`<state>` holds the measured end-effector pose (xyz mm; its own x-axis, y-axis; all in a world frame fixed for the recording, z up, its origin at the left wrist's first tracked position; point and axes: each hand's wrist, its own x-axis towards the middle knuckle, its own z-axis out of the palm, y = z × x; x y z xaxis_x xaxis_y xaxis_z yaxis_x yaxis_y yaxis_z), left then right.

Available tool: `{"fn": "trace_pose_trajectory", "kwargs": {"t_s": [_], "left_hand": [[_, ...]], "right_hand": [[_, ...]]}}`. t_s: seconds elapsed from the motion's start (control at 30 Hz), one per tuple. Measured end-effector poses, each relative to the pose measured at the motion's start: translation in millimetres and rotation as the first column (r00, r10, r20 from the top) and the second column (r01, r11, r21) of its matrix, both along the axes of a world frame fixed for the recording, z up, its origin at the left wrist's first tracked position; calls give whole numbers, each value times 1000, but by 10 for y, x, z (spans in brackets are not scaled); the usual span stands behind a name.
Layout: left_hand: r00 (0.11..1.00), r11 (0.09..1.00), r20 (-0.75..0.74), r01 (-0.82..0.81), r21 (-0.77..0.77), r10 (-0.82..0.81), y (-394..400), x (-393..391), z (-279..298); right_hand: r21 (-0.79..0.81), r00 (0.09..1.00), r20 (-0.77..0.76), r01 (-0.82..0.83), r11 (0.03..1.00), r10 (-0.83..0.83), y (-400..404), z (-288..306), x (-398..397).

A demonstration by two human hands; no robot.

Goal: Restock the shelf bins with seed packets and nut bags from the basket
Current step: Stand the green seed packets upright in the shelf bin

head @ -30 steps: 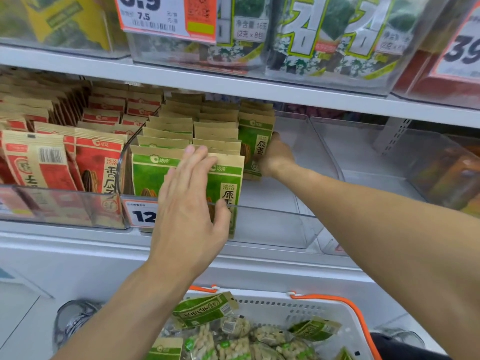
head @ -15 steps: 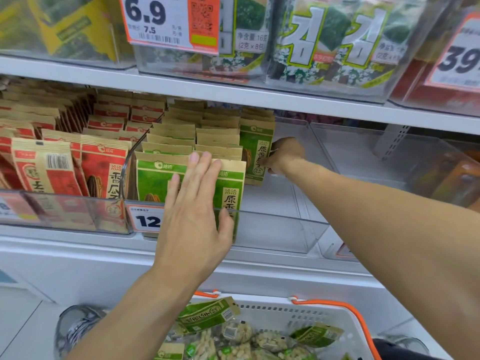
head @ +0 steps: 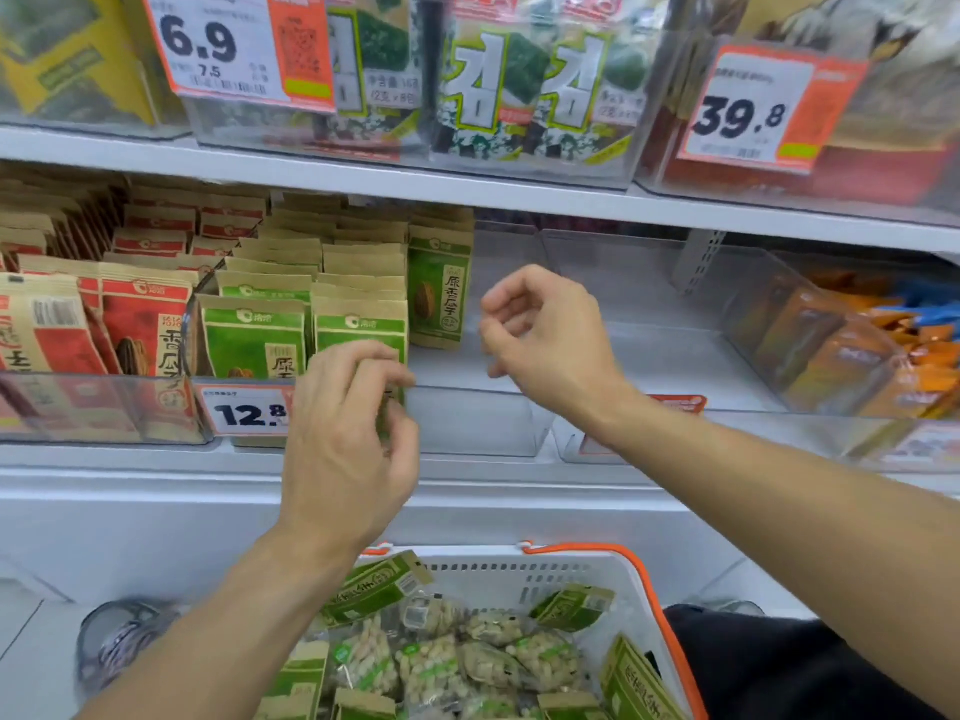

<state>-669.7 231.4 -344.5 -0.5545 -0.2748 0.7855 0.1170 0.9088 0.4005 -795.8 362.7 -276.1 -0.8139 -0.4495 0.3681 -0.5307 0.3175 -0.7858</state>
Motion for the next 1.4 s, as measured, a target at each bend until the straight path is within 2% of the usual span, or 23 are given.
{"fn": "trace_pose_trajectory", "kwargs": {"t_s": [0.07,0.1,0.17,0.23,0.3,0.37,0.5,0.57,0.63,0.73,0.87,0.97,1.03,1.1,1.17,1.27,1.4], "left_hand": [[973,992,212,73,107,-94,207,24,-197],[923,982,357,89,170,-145,318,45,-338],[766,974,610,98,205,-205,509,114,-678],[567,971,789,141,191,-238,664,226,-1033],[385,960,879,137,245,-280,790,355,-1325],[250,946,912,77,315,-325,918,480,-1548],[82,940,937,-23,342,-339,1118,681,-1892],[1,936,938,-57,346,-347,1206,766,-1999],[-9,927,932,-114,358,-361,1290,847,-2058],[61,867,896,-232,441,-439,1418,887,-2090],[155,758,847,-386,526,-509,1452,885,-2083],[216,667,817,-486,565,-534,1425,863,-2059],[207,629,808,-533,566,-552,1412,837,-2023],[145,600,788,-571,560,-598,1400,822,-1996],[74,618,777,-561,550,-625,1402,819,-1973],[90,642,794,-536,548,-602,1444,813,-1949],[165,542,739,-580,609,-654,1419,749,-1818]], "right_hand": [[54,994,58,-94,994,91,305,-118,223],[84,983,129,-139,987,128,462,-232,305],[158,938,312,-210,965,153,750,-547,425],[286,884,459,-235,929,82,993,-950,487],[458,870,491,-308,833,52,1188,-1367,500],[629,866,496,-411,660,67,1334,-1682,552],[785,838,543,-528,323,53,1646,-2217,726],[809,846,530,-527,261,67,1783,-2384,837],[827,864,496,-501,255,89,1863,-2478,940],[846,885,463,-460,269,57,1901,-2601,1023],[842,867,497,-491,221,34,1847,-2635,1095],[837,868,497,-482,258,10,1814,-2621,1115],[830,862,507,-483,278,-15,1800,-2598,1113],[818,849,526,-488,304,-51,1785,-2573,1111],[813,842,534,-486,322,-78,1776,-2560,1117],[822,842,530,-483,300,-97,1757,-2535,1129],[828,832,544,-511,233,-109,1726,-2565,1182]]}}
